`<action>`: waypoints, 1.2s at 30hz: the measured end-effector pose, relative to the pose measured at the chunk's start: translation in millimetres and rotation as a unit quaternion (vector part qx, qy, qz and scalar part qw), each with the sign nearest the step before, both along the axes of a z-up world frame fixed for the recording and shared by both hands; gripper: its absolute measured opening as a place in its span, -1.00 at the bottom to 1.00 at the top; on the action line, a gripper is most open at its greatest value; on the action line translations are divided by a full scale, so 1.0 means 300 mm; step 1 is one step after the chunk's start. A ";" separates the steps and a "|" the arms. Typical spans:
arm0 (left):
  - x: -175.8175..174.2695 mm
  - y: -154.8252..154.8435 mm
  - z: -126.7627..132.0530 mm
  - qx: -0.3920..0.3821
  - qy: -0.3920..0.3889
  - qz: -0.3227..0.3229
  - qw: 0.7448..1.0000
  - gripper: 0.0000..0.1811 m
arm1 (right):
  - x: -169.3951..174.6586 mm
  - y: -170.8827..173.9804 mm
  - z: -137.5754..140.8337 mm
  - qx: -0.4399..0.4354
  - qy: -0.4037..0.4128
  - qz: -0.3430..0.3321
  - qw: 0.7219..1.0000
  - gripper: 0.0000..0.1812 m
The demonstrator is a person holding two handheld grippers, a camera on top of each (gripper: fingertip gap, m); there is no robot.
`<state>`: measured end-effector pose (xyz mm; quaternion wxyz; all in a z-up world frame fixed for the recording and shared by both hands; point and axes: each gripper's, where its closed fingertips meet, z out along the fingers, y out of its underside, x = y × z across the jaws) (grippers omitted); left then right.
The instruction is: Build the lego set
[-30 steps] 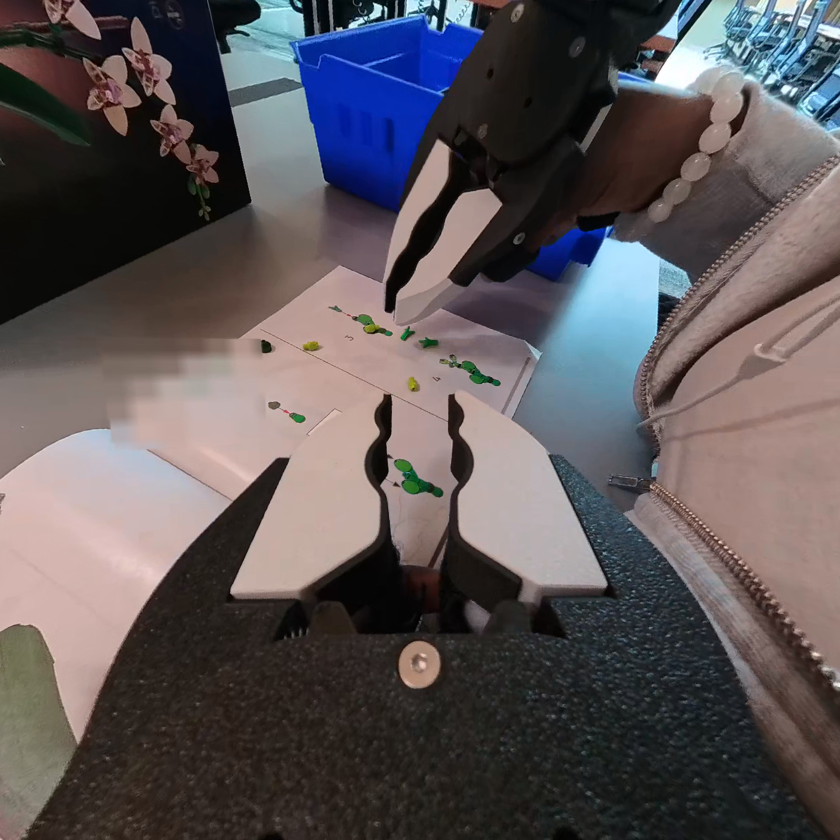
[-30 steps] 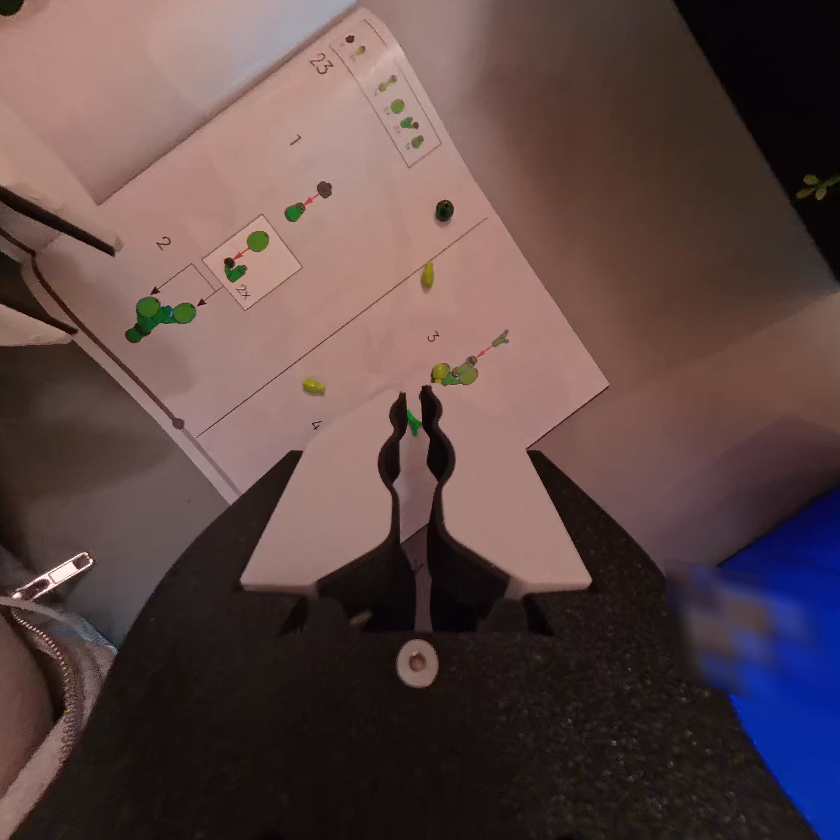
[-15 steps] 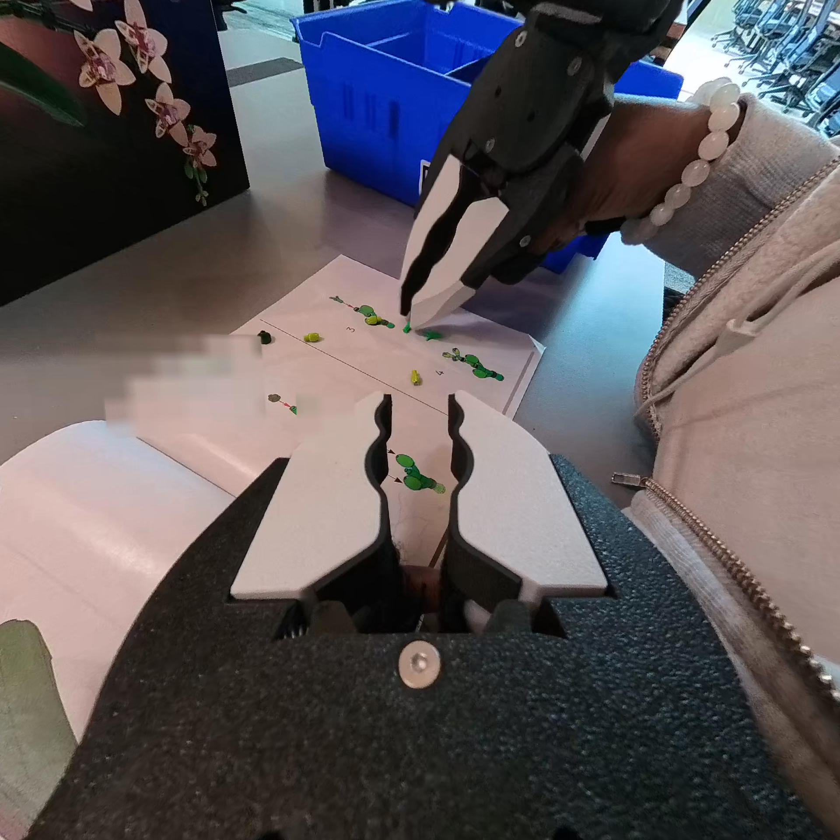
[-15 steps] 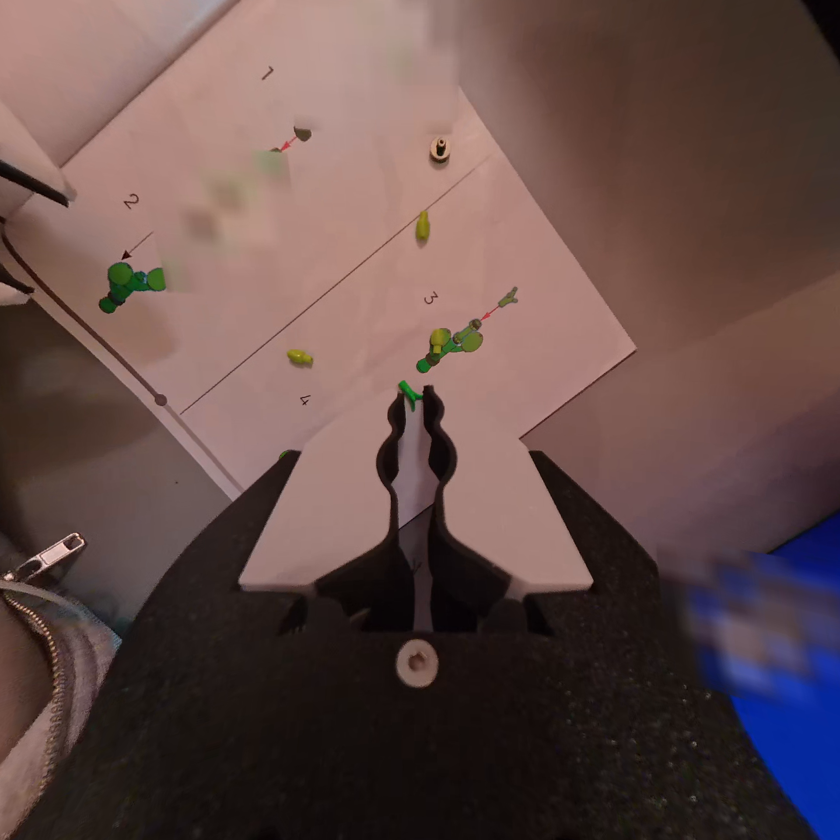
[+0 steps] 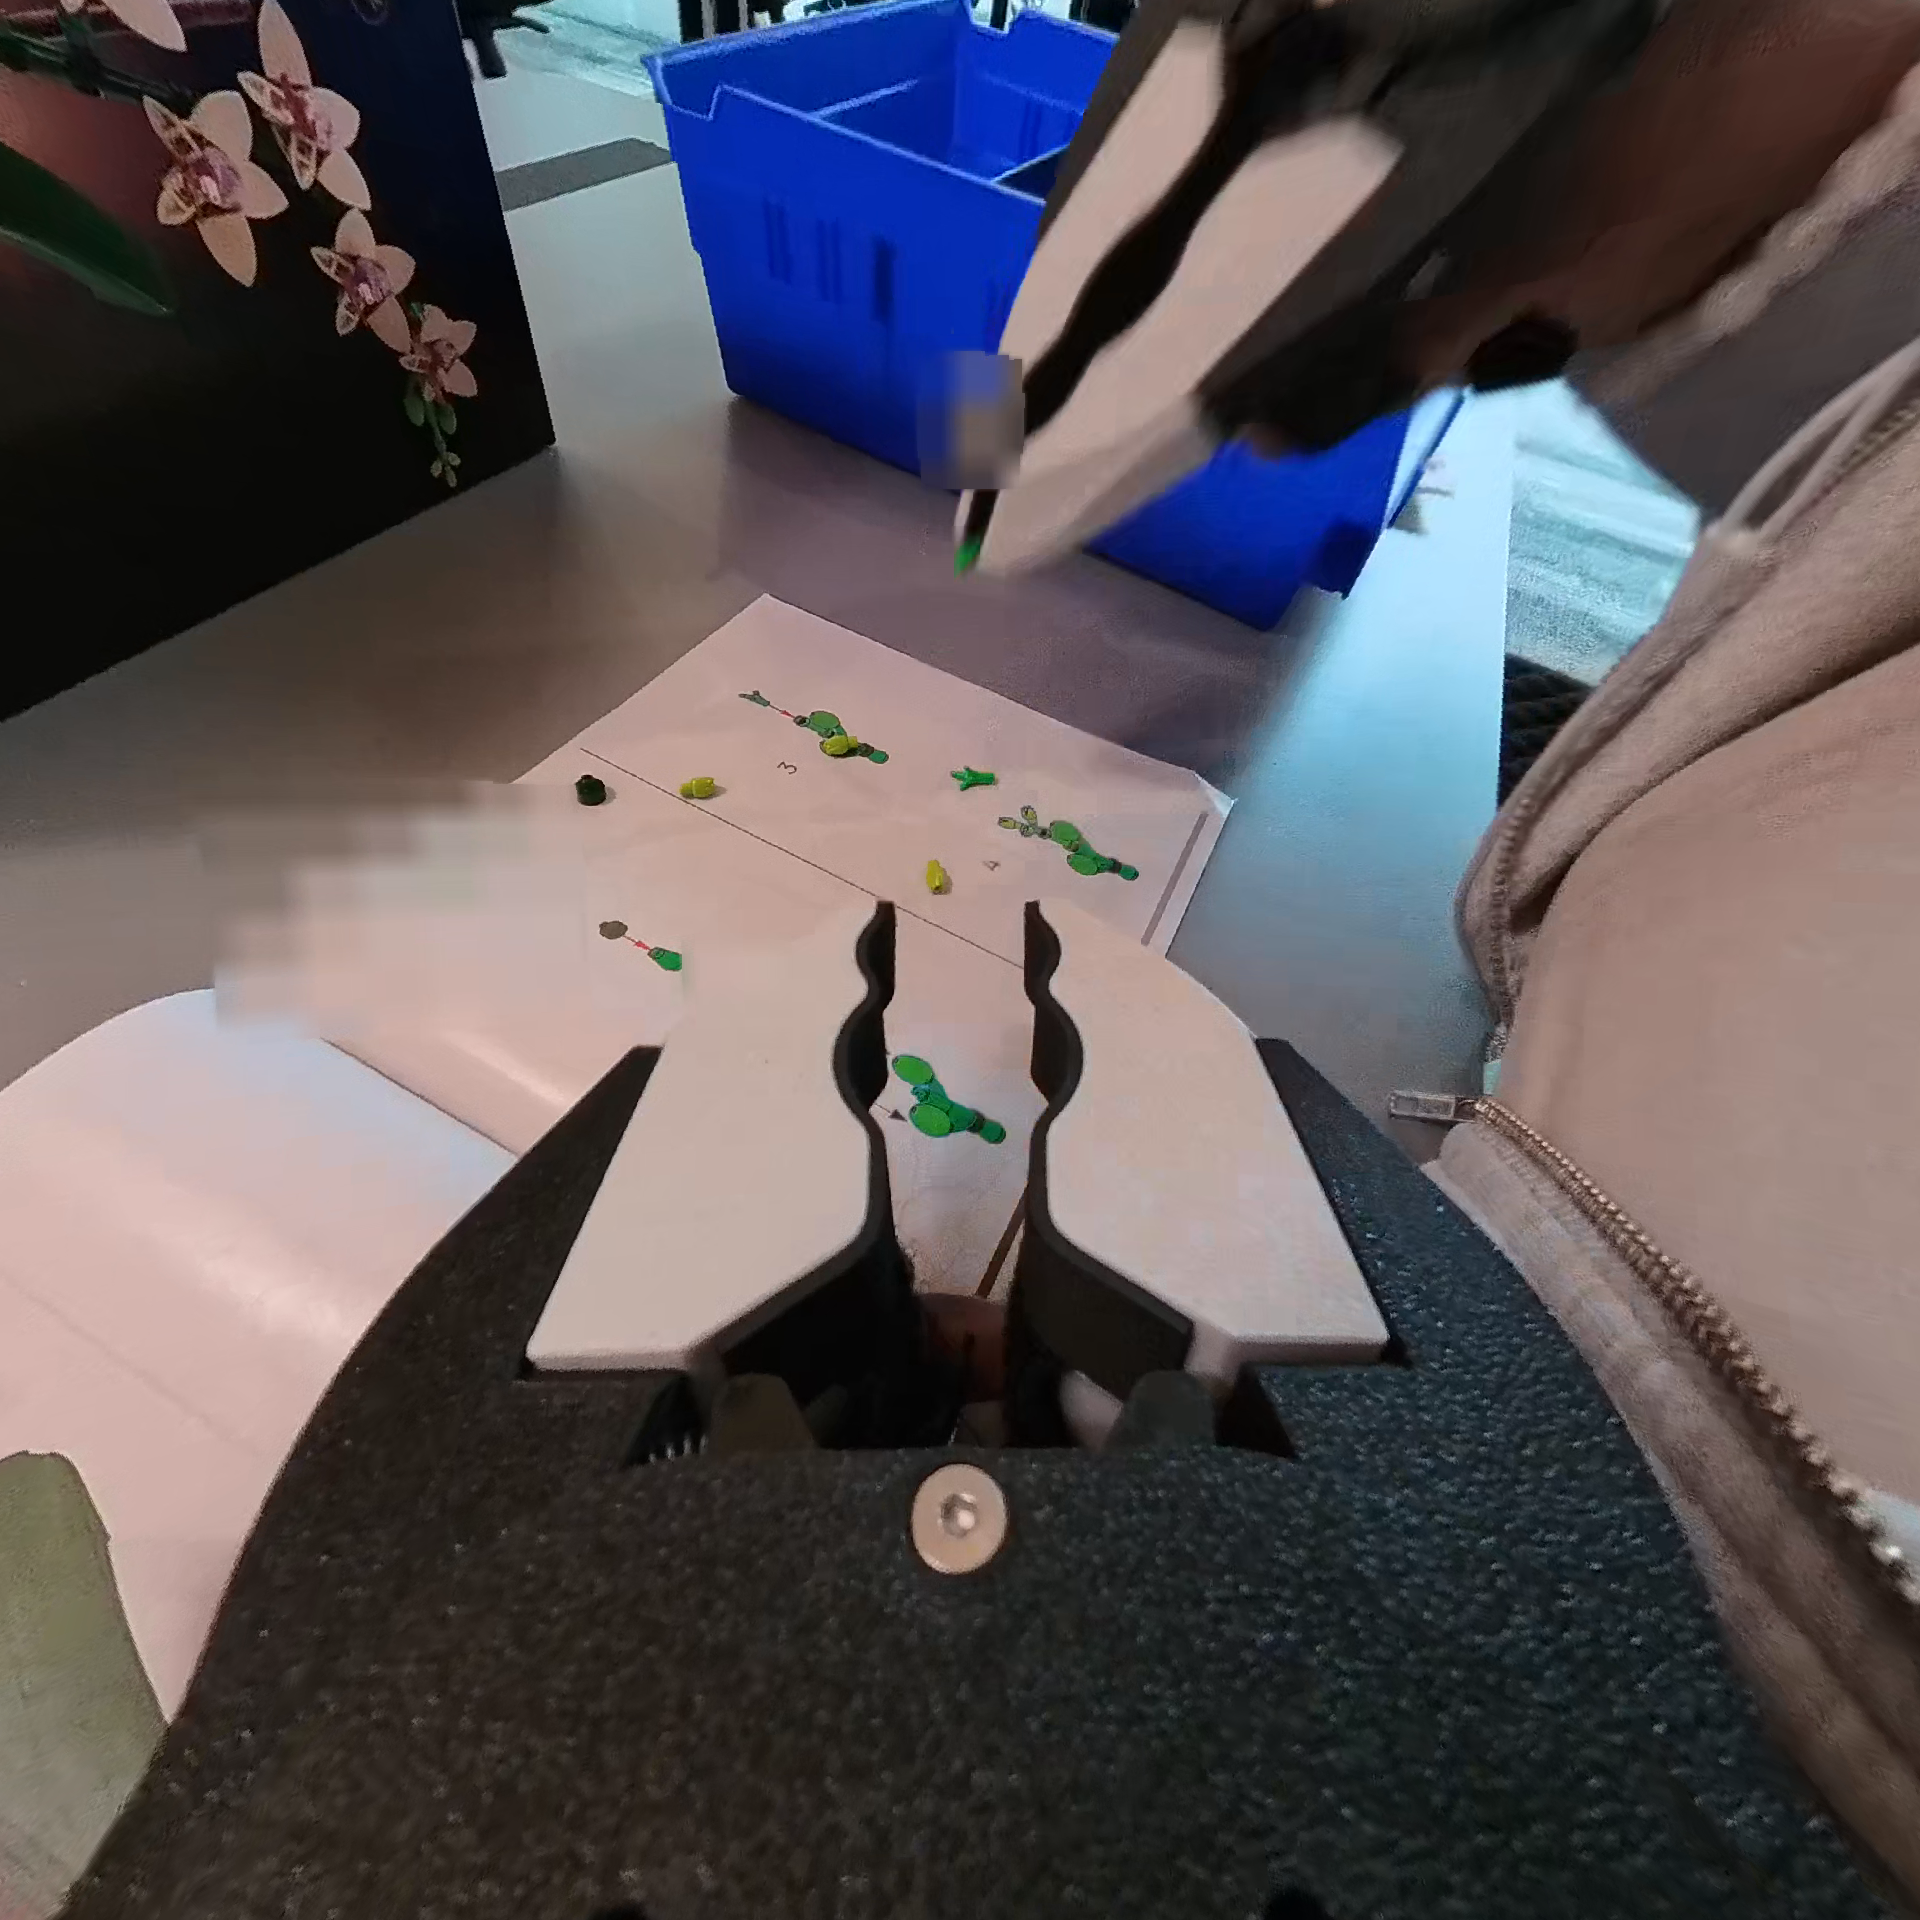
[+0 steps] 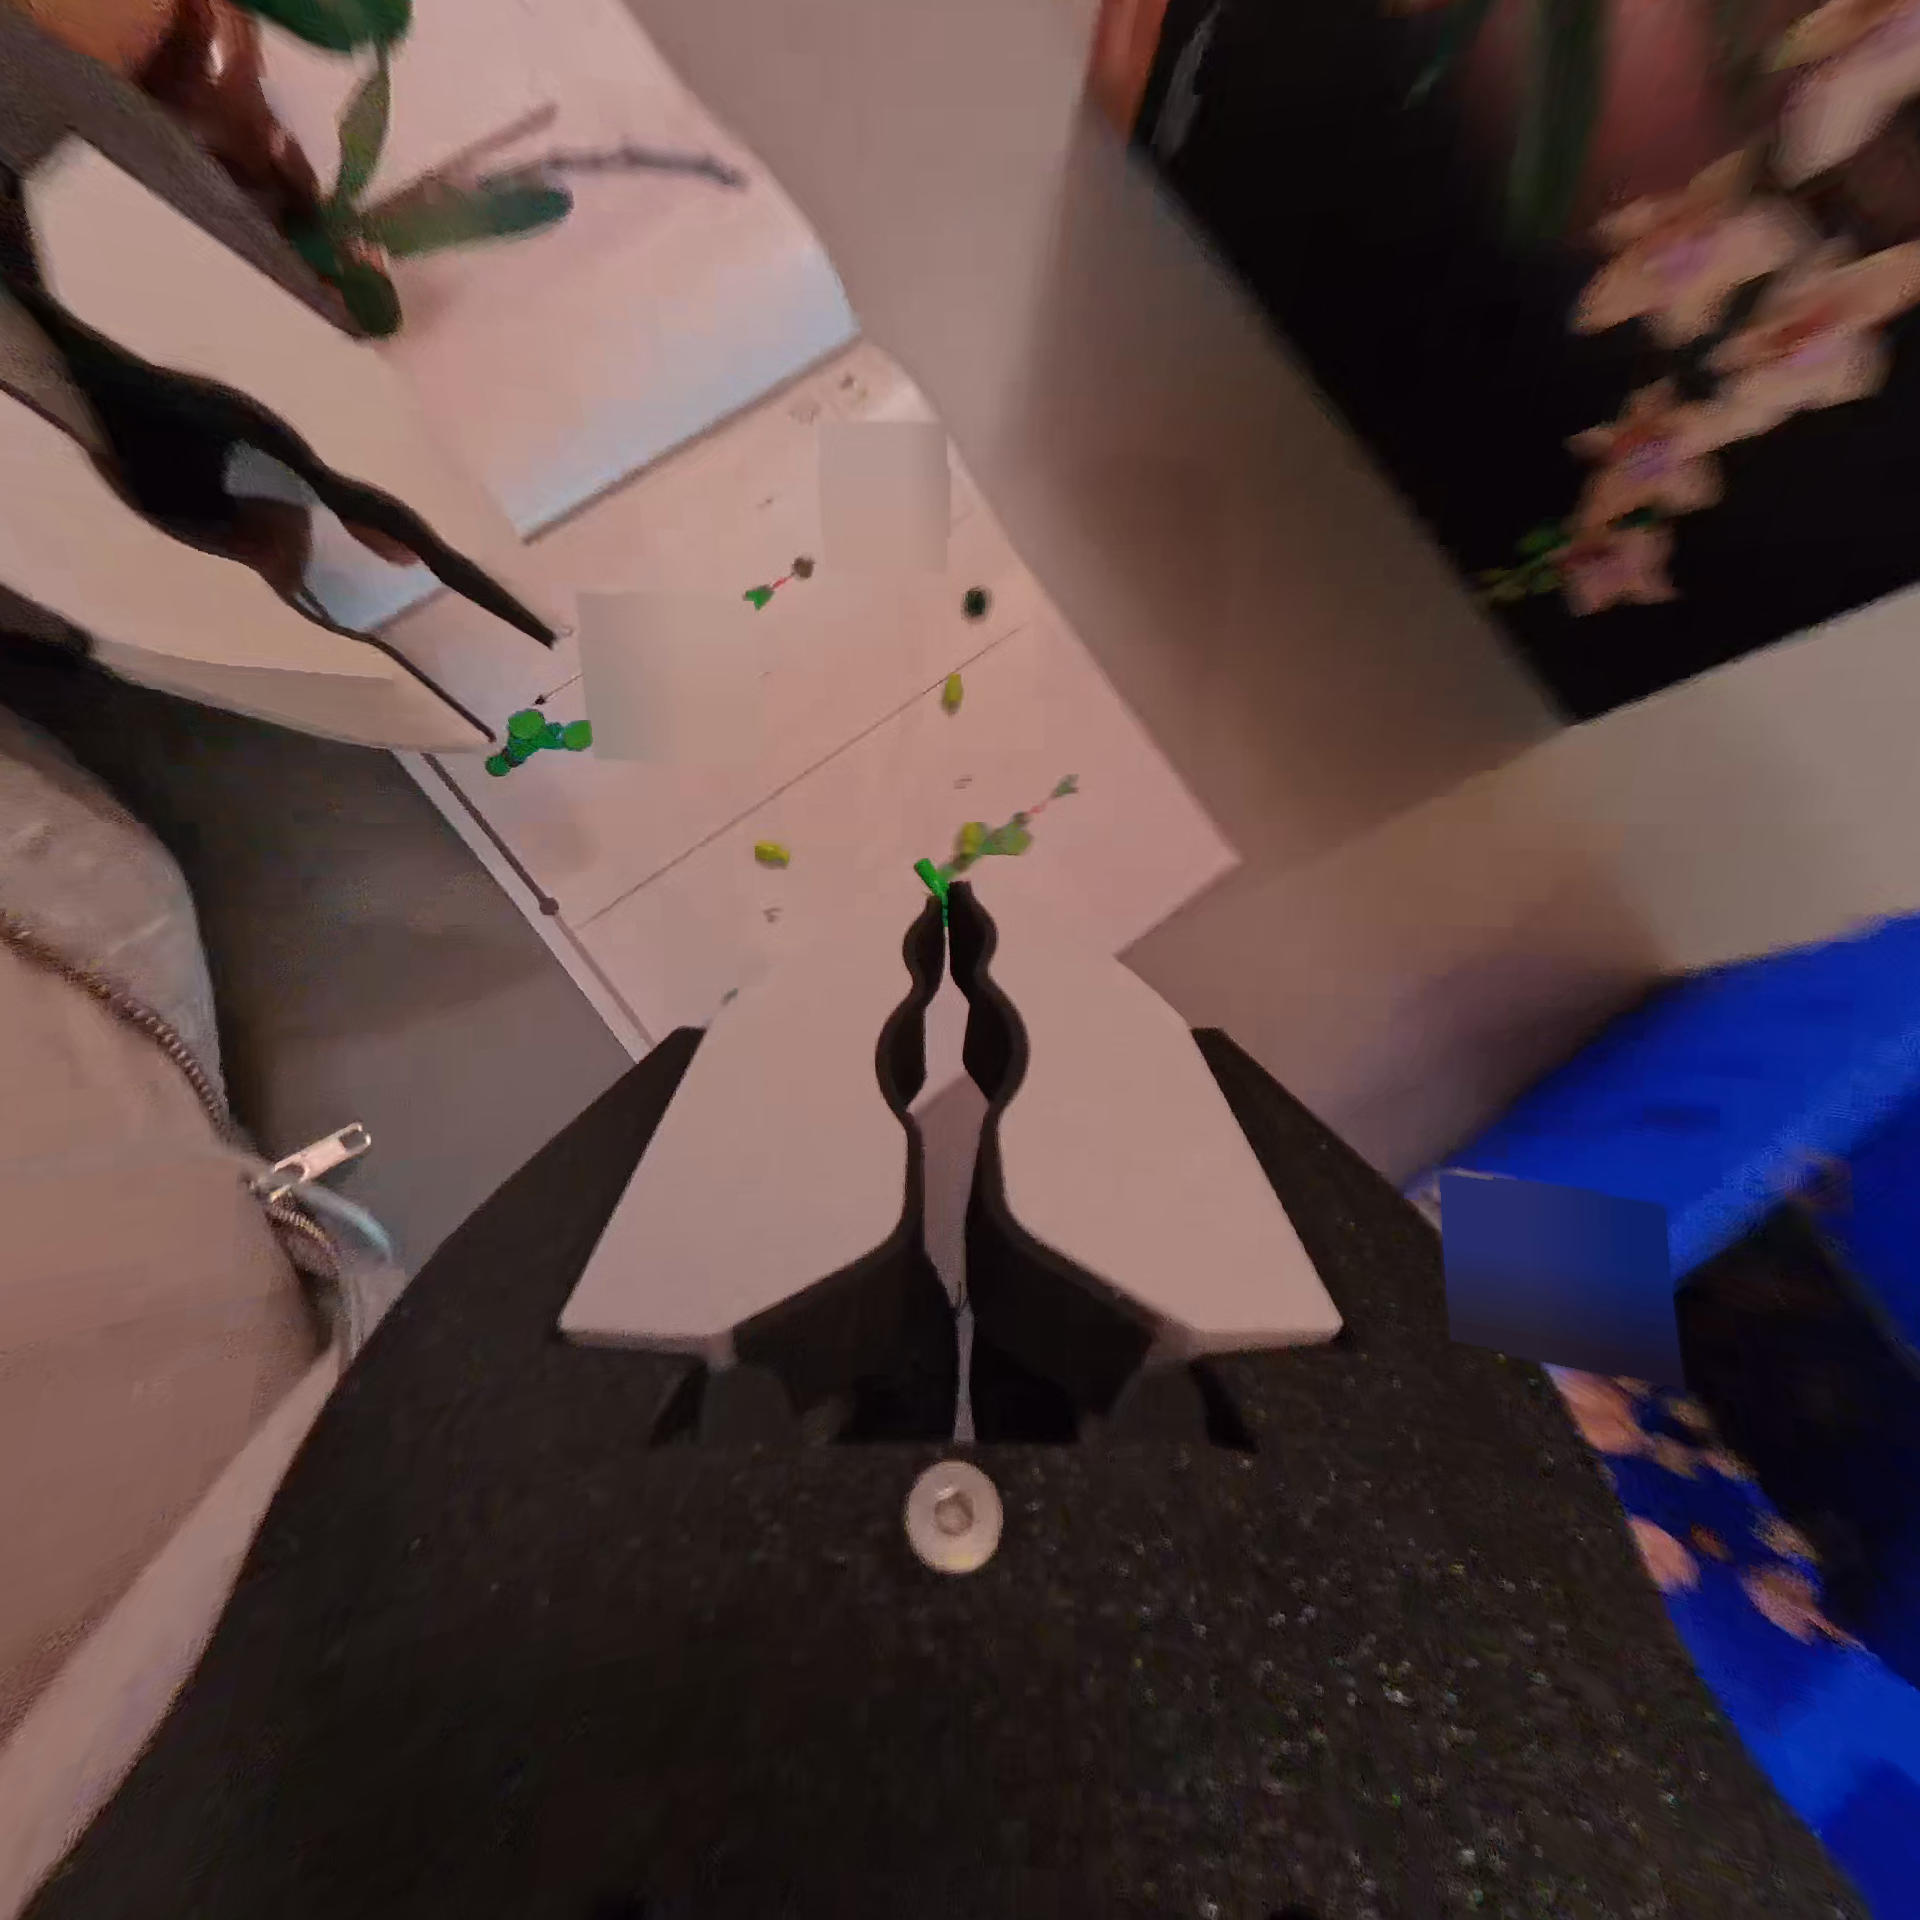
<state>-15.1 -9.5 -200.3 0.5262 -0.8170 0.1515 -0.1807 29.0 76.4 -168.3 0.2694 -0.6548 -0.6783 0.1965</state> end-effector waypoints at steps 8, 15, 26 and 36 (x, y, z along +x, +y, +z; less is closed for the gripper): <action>0.037 0.019 0.019 0.002 0.025 -0.011 1.000 -0.75 | 0.440 0.391 0.076 0.081 -0.096 -0.128 0.984 -0.99; 0.046 0.033 0.031 -0.001 0.036 0.010 0.999 -0.75 | 0.555 0.525 -0.146 0.012 -0.232 -0.094 0.968 -0.98; 0.028 0.047 0.015 -0.011 0.027 0.023 0.999 -0.75 | 0.540 0.538 -0.173 -0.031 -0.220 -0.107 0.969 -0.91; 0.012 0.058 0.010 -0.018 0.007 0.020 1.000 -0.78 | 0.433 0.562 0.323 0.118 0.290 -0.149 0.938 -0.86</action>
